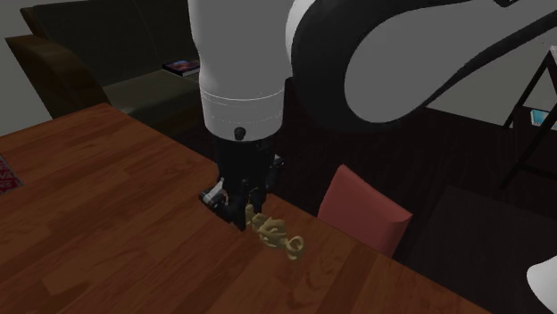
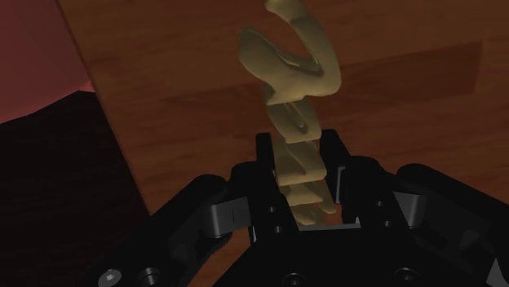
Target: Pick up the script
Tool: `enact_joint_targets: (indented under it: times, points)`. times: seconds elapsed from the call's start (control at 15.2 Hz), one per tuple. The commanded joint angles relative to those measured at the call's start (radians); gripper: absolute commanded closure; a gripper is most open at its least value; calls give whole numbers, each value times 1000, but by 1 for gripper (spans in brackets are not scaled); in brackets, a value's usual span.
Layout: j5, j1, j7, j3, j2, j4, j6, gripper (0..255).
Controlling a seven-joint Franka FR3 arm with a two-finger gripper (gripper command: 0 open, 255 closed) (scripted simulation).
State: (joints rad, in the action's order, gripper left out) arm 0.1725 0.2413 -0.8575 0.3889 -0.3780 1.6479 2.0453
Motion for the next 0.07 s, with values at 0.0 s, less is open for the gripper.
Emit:
enact_joint_targets:
  times: [0.0]
  points:
    - [-1,0,1,0,2,-5,-7,255]
